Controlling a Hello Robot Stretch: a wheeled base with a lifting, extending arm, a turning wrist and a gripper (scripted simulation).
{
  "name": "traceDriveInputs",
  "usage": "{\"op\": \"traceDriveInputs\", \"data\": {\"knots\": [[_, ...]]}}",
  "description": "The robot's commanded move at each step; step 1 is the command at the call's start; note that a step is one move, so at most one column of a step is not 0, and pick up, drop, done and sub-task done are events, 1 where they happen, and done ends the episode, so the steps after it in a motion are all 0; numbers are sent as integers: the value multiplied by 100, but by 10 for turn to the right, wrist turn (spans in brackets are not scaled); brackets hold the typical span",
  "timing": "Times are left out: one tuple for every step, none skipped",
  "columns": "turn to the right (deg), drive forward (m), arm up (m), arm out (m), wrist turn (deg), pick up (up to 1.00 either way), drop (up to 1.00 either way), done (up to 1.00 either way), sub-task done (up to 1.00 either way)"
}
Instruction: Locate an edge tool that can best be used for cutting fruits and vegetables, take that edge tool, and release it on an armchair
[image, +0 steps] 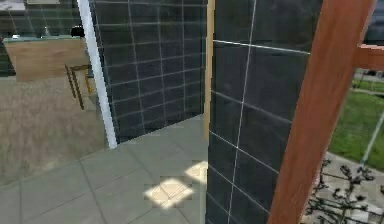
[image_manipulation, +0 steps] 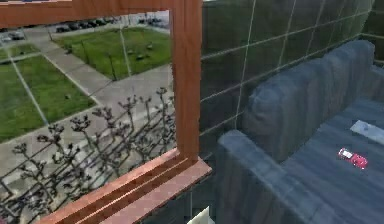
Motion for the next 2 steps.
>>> {"op": "traceDriveInputs", "data": {"knots": [[-360, 0, 0, 0, 0, 0, 0, 0, 0], [0, 60, 0, 0, 0, 0, 0, 0, 0]]}}
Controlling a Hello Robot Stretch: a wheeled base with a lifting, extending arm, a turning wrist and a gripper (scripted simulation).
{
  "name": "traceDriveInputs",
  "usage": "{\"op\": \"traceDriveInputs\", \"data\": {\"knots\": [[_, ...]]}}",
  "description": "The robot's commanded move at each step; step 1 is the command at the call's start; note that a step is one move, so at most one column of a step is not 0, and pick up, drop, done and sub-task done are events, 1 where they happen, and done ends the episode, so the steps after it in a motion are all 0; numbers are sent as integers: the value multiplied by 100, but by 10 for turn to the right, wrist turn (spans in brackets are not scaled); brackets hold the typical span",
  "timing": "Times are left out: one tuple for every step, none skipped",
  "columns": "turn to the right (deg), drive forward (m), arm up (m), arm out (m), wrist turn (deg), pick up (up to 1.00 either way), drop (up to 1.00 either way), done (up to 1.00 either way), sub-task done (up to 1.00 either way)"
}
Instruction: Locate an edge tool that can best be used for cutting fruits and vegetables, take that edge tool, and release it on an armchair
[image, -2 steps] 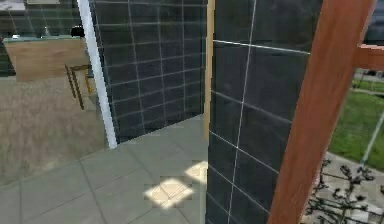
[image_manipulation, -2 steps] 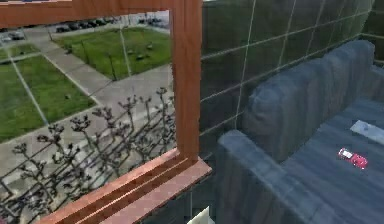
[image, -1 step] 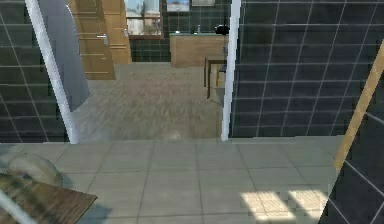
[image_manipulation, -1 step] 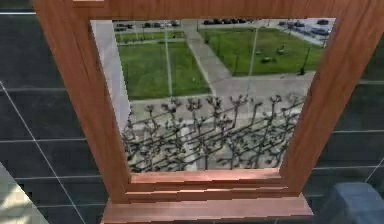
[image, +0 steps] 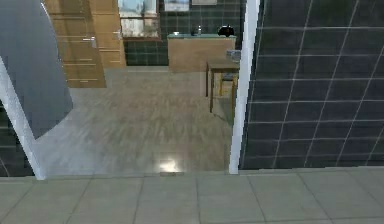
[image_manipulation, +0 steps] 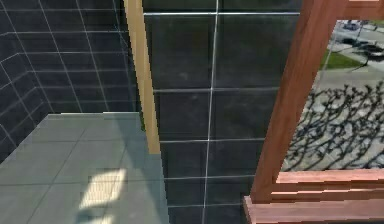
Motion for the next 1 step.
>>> {"op": "traceDriveInputs", "data": {"knots": [[-30, 0, 0, 0, 0, 0, 0, 0, 0]]}}
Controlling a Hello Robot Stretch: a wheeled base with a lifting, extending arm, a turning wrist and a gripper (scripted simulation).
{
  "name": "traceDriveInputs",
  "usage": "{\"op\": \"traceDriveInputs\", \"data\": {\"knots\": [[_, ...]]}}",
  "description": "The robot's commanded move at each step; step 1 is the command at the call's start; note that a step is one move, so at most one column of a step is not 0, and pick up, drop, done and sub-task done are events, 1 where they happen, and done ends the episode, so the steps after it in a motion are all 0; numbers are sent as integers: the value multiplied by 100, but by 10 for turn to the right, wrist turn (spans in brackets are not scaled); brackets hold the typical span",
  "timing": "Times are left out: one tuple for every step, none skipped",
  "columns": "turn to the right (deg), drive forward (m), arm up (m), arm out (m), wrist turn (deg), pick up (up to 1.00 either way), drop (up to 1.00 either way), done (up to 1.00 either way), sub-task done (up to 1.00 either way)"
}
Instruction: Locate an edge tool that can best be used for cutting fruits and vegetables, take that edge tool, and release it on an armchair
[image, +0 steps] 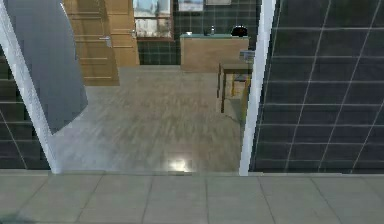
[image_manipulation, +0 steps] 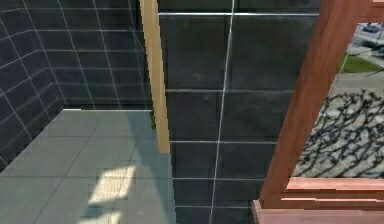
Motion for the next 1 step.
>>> {"op": "traceDriveInputs", "data": {"knots": [[0, 100, 0, 0, 0, 0, 0, 0, 0]]}}
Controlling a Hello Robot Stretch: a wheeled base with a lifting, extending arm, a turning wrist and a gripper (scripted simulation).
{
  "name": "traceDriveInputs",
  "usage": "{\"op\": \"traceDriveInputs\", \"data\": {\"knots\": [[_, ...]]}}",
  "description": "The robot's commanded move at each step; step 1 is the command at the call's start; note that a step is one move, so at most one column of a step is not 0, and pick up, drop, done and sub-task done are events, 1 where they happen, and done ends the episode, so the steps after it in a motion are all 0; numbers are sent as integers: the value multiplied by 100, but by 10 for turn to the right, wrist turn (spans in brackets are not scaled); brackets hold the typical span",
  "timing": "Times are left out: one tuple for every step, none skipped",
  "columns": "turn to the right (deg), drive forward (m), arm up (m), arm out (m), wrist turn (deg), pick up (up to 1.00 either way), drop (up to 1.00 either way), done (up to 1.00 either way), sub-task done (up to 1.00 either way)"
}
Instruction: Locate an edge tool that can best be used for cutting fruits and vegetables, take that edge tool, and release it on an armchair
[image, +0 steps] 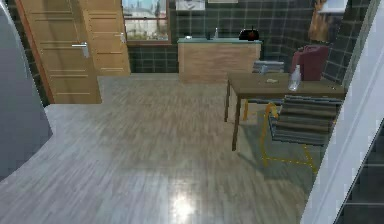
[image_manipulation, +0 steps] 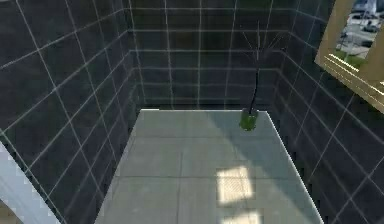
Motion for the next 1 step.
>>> {"op": "traceDriveInputs", "data": {"knots": [[0, 100, 0, 0, 0, 0, 0, 0, 0]]}}
